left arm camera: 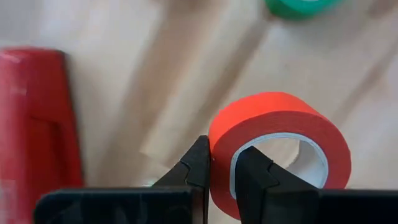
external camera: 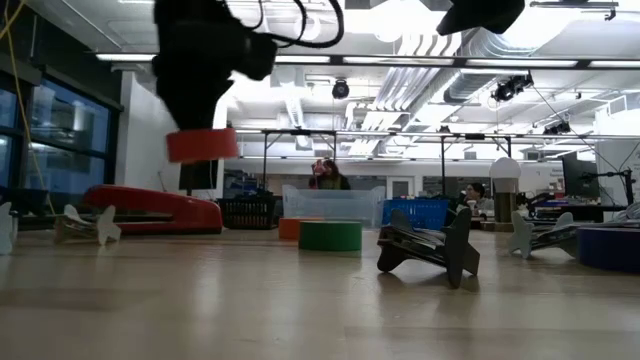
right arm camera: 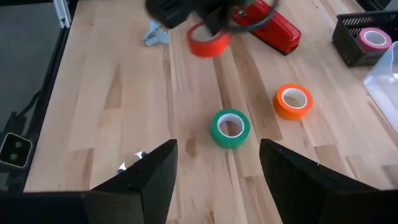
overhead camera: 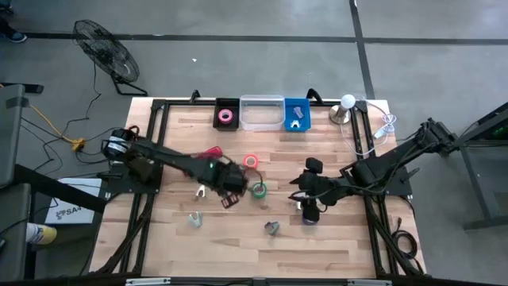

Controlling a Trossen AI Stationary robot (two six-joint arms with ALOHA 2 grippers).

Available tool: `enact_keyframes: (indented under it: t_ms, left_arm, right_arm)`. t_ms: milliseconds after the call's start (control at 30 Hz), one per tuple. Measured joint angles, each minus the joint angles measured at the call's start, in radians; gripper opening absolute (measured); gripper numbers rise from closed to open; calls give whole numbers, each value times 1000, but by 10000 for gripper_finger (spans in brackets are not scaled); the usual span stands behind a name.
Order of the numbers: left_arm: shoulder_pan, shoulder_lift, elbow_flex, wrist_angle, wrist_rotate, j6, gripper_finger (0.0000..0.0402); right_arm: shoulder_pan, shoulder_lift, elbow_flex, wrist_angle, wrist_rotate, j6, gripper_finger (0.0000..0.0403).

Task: Pick and place Stapler, Stapler remover, tape
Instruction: Put the red tape into the black bin

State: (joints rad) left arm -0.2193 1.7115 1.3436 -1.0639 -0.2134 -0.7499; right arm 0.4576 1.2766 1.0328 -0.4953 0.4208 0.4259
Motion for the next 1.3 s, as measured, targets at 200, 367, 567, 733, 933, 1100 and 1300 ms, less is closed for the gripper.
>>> enact_keyframes:
  t_ms: [200,367,567,733,933,1100,1300]
  left_arm:
    - [167,-66,17,-14,-15,127,36]
    - [366,-89,17,-3,-3,291,36]
    - [632,-77,17,67,74,453,36]
    - [810,-77,17,180,111,531,36]
    - [952,-45,17,261,133,633,36]
    - [987,19,17,274,201,727,36]
    - [985,82,17,307,199,756,36]
  right_arm:
    - [0,0,0,12,26,0,220]
    - [-14,0,0,14,77,-6,220]
    - [-70,0,0,14,93,13,220]
    - [-118,0,0,15,94,19,220]
    - [-177,0,0,21,99,22,220]
    - [-223,0,0,29,101,21,220]
    - [-265,0,0,30,100,39,220]
